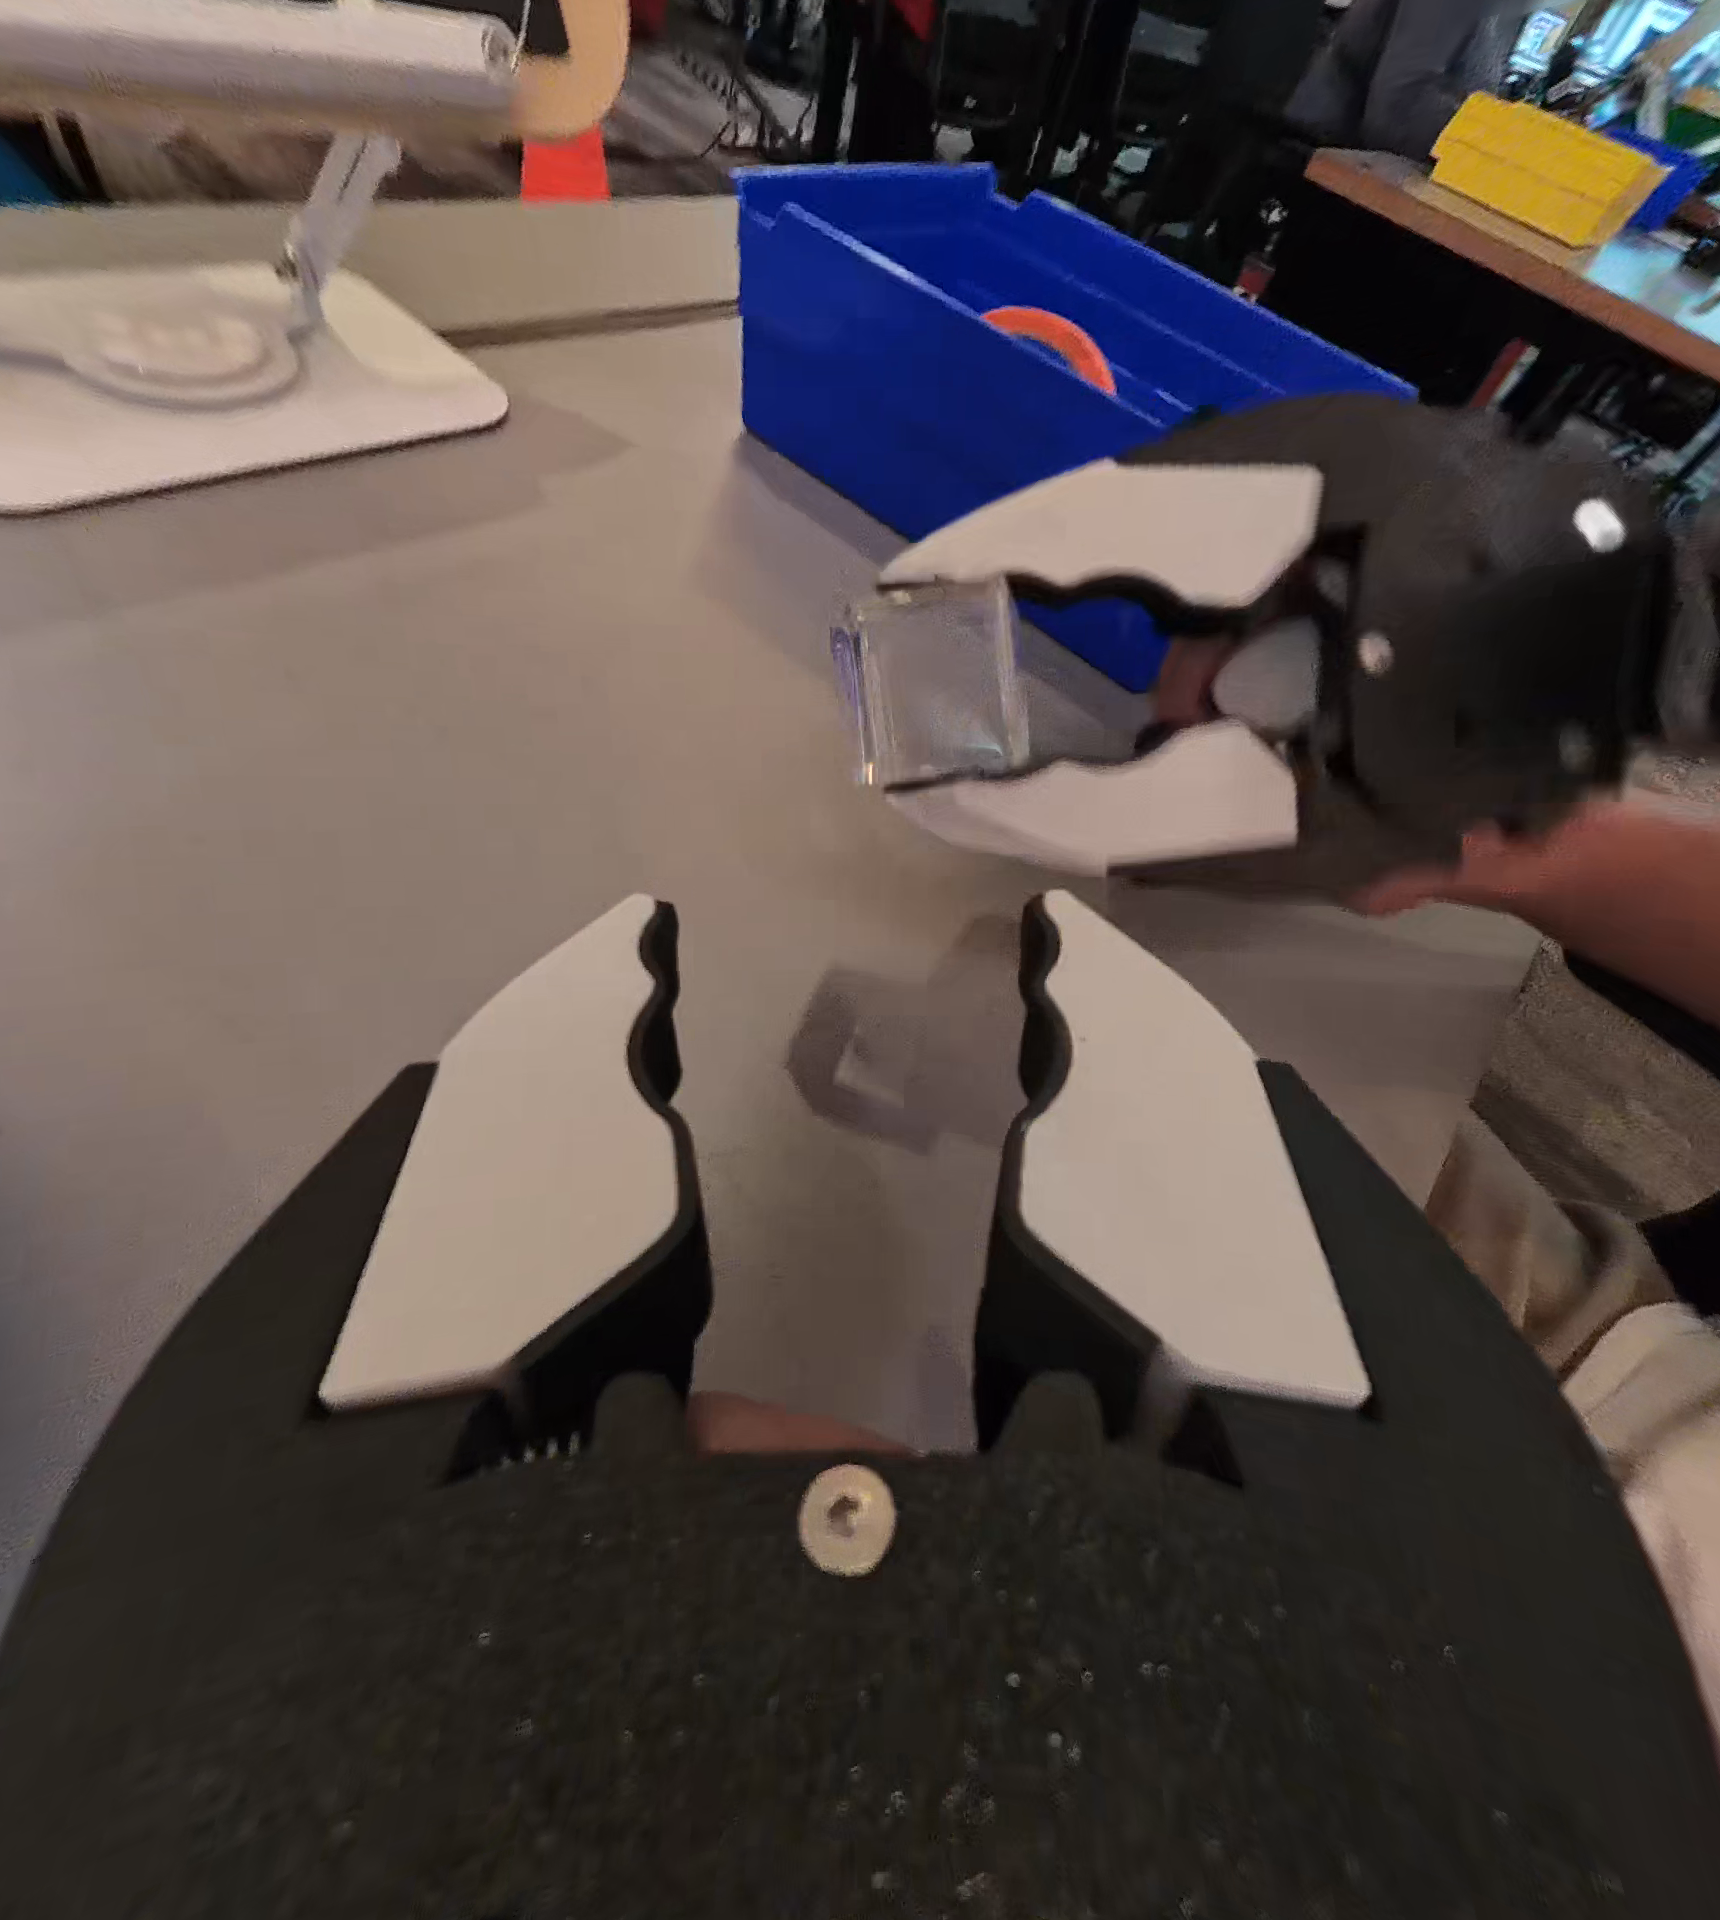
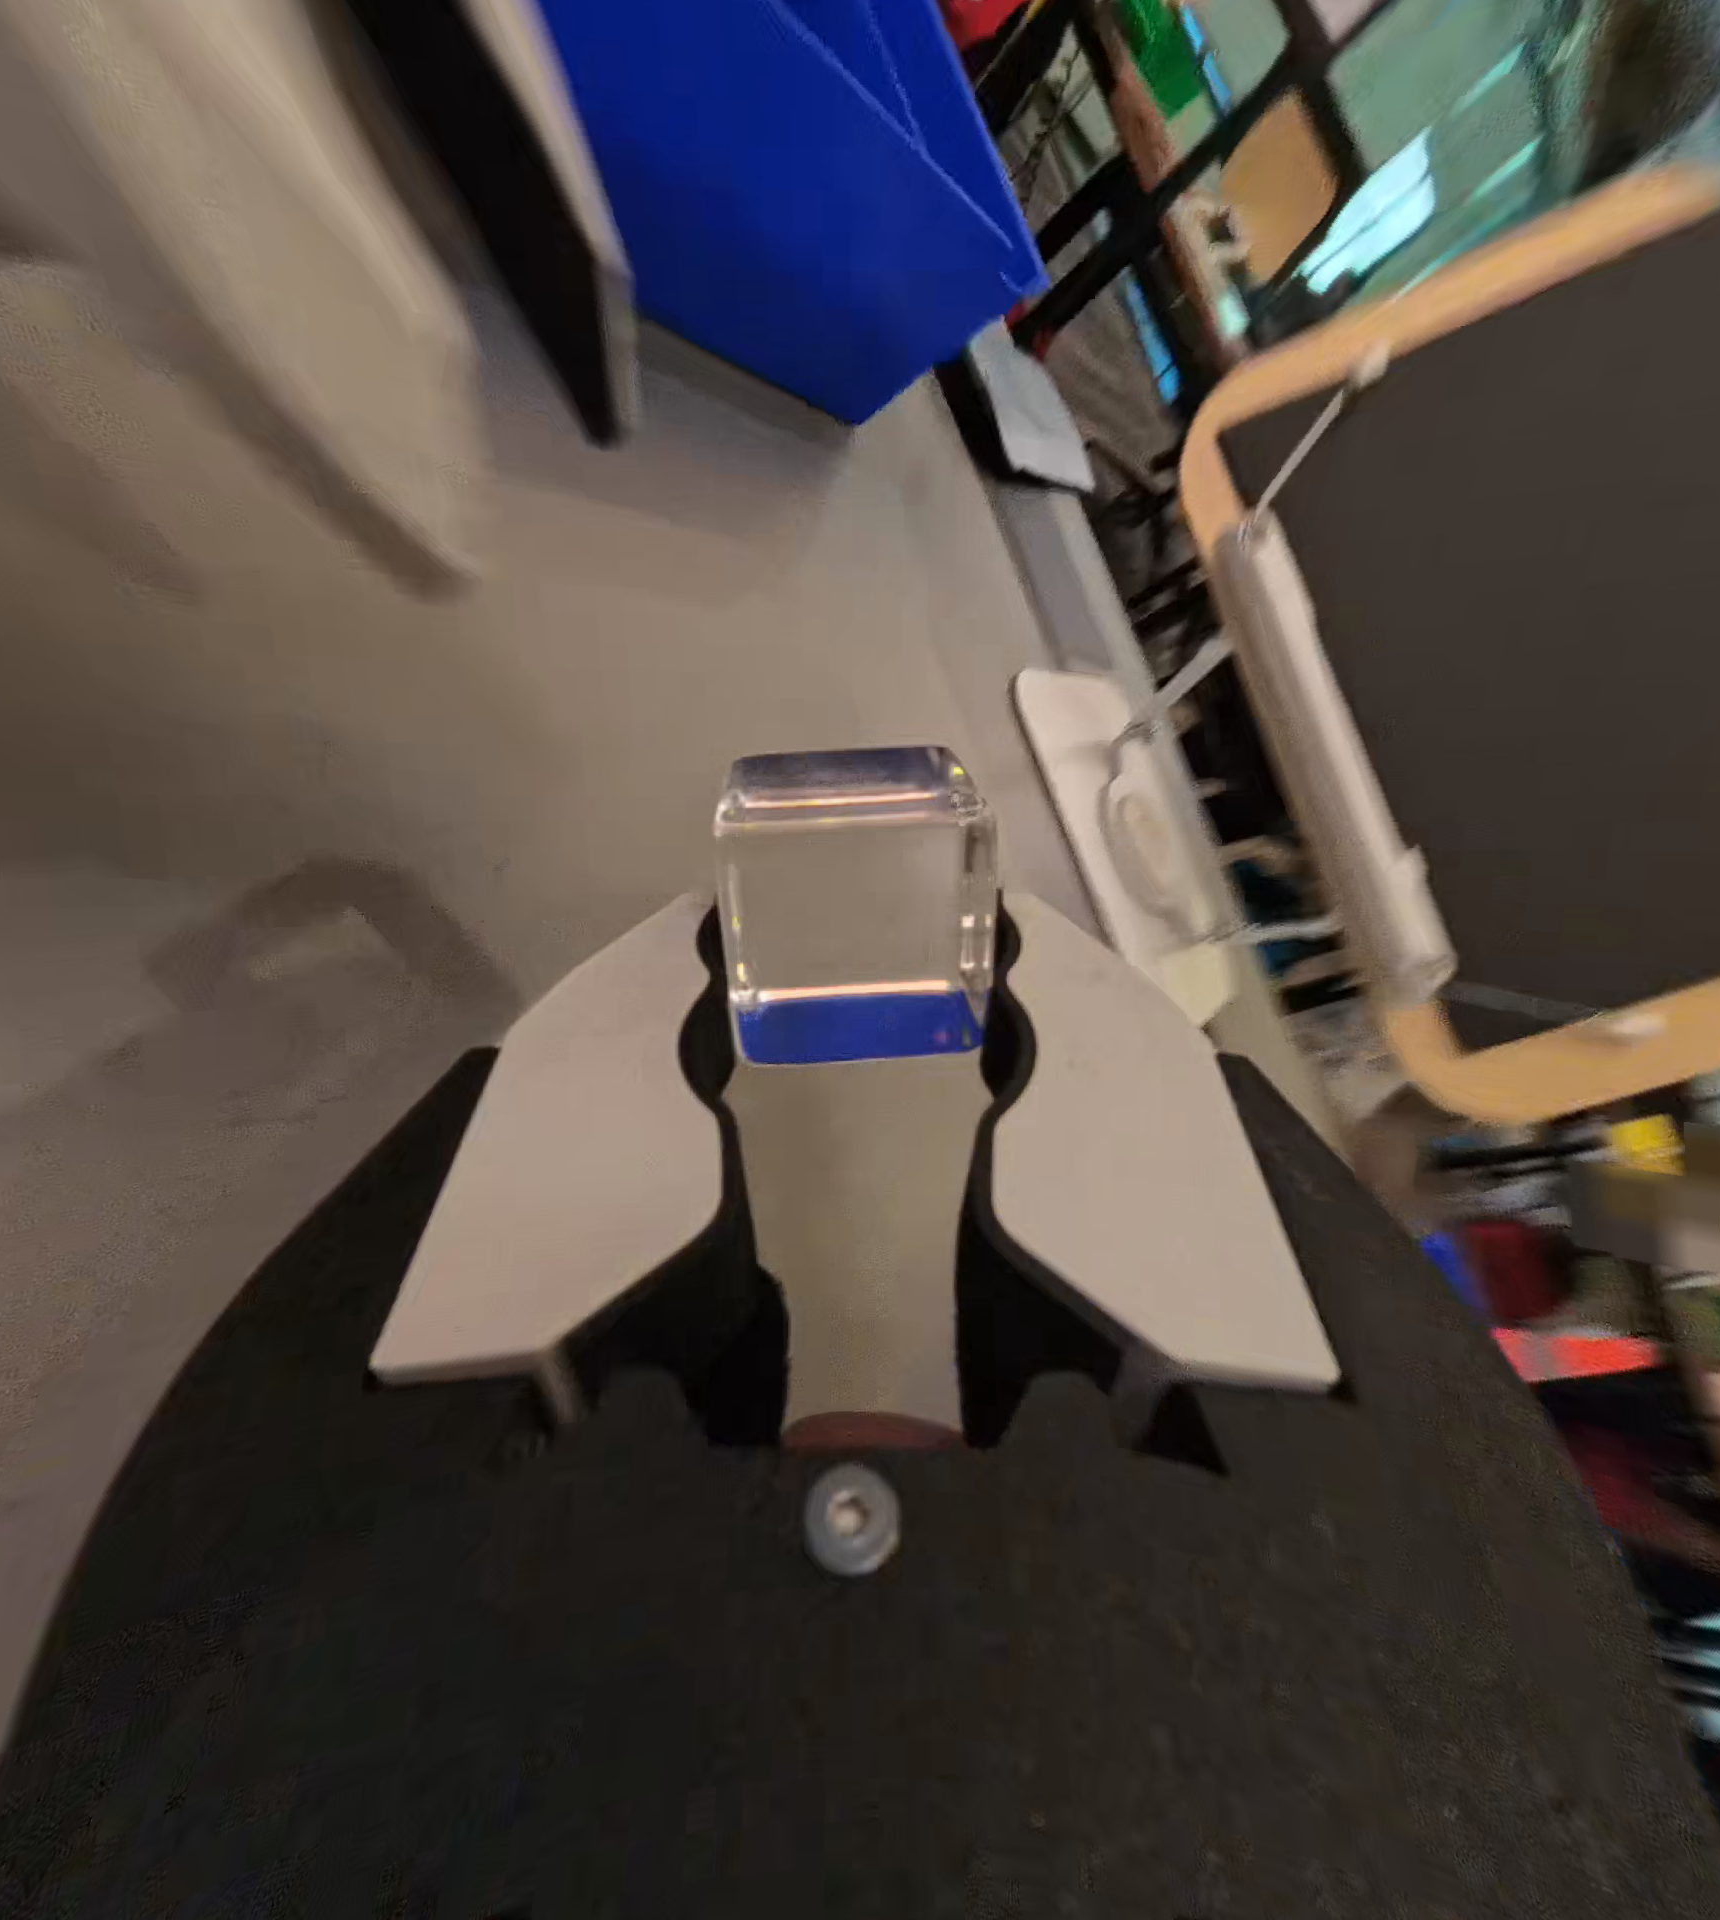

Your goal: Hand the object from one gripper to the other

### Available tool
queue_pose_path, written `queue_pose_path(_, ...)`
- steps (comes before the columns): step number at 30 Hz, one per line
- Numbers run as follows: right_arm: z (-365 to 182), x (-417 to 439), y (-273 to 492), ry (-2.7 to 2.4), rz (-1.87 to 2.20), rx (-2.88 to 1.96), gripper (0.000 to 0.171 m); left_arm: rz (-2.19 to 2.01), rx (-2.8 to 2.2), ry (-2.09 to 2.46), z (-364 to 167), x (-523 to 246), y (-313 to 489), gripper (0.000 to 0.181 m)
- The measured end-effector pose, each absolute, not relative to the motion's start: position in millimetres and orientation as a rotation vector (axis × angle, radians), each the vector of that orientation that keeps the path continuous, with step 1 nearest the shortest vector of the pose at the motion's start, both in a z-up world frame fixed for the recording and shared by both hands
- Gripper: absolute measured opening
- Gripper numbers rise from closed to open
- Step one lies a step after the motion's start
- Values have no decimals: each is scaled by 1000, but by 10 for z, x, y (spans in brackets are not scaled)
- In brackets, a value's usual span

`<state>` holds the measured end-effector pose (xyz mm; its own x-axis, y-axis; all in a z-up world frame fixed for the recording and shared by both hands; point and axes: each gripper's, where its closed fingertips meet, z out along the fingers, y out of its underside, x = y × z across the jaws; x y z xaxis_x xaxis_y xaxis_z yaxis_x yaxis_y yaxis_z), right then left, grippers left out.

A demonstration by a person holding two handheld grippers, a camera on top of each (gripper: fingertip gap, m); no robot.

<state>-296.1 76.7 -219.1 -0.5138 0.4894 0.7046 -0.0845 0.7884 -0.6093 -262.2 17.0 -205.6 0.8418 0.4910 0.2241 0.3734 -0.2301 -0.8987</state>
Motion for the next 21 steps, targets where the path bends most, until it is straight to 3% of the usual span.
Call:
queue_pose_path(5, -2264, -2795, 364, -1945, 599, -71, 45, 58, -1872, -640, -2096, -2560, 278, 61)
queue_pose_path(10, -2222, -2747, 242, -1914, 606, -22, 45, 41, -1889, -625, -2141, -2543, 267, 43)
queue_pose_path(16, -2293, -2713, 248, -1905, 640, -7, 46, 26, -1946, -573, -2226, -2525, 250, 42)
queue_pose_path(21, -2343, -2781, 542, -2051, 836, -238, 61, 144, -1947, -502, -2190, -2676, 76, 42)
